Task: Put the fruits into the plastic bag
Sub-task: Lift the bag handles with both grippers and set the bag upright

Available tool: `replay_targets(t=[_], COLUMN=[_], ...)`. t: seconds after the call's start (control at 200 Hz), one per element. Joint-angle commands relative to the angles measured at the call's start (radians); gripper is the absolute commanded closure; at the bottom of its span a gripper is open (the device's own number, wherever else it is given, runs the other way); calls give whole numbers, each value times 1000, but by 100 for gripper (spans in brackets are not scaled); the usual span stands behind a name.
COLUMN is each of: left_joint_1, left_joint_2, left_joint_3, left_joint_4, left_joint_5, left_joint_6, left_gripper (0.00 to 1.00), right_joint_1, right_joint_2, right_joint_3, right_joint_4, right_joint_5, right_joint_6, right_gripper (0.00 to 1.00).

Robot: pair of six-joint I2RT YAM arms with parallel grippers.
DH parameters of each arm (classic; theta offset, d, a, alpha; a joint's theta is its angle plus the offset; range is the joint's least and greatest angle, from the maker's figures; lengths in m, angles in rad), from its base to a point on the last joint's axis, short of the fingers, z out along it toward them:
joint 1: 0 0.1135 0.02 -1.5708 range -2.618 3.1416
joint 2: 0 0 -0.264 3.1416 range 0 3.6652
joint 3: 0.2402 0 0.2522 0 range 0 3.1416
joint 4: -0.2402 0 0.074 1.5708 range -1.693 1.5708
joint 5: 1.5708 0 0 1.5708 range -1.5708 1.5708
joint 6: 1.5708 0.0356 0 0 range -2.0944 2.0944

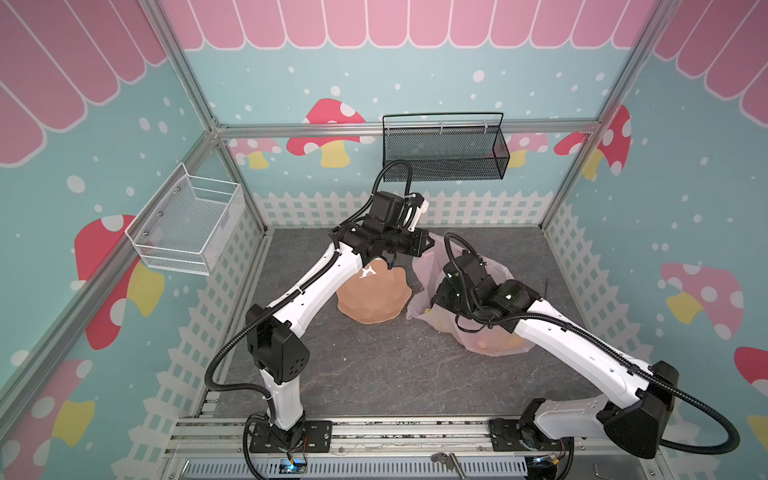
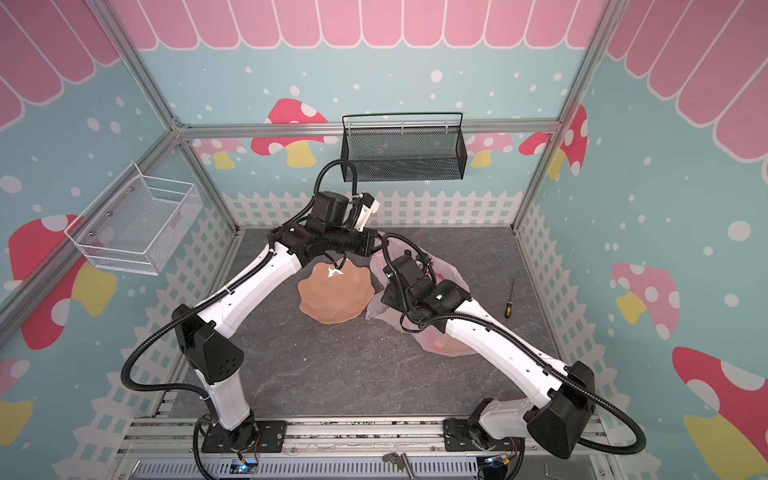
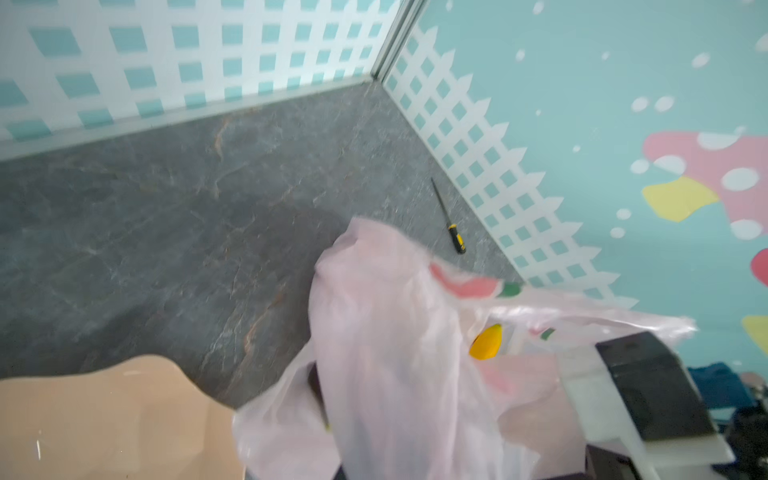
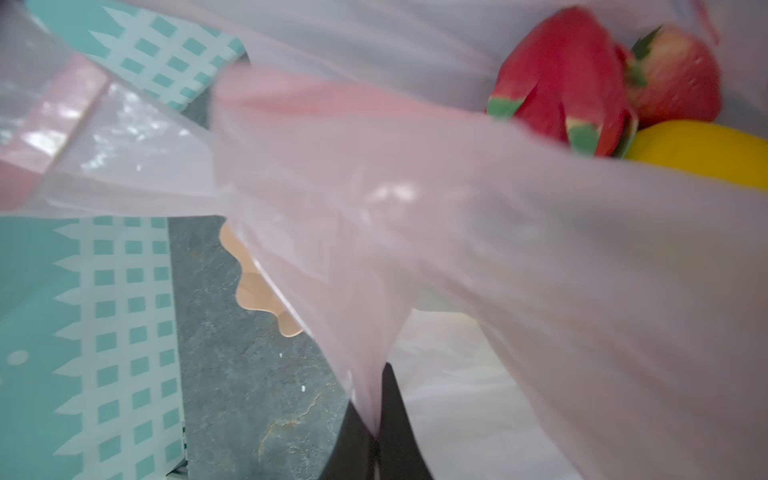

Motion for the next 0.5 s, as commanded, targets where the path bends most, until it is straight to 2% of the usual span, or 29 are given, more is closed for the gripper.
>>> replay_targets(t=[0.0, 0.27, 0.49], left_joint_1=[5, 8, 13], left_joint_2=[41, 254, 297], left_joint_3=[151, 587, 613], left_joint_4=[-23, -186, -156], left_joint_5=[-11, -63, -47], left_joint_6=[-51, -27, -28], left_gripper=[100, 100, 100], right_joint_1=[-13, -31, -31], right_joint_2=[-50, -152, -202], right_joint_3=[95, 138, 120], right_joint_4=[-35, -58, -78], right_joint_5=[-2, -11, -14], right_joint_6=[-33, -43, -33], right_gripper=[100, 100, 100])
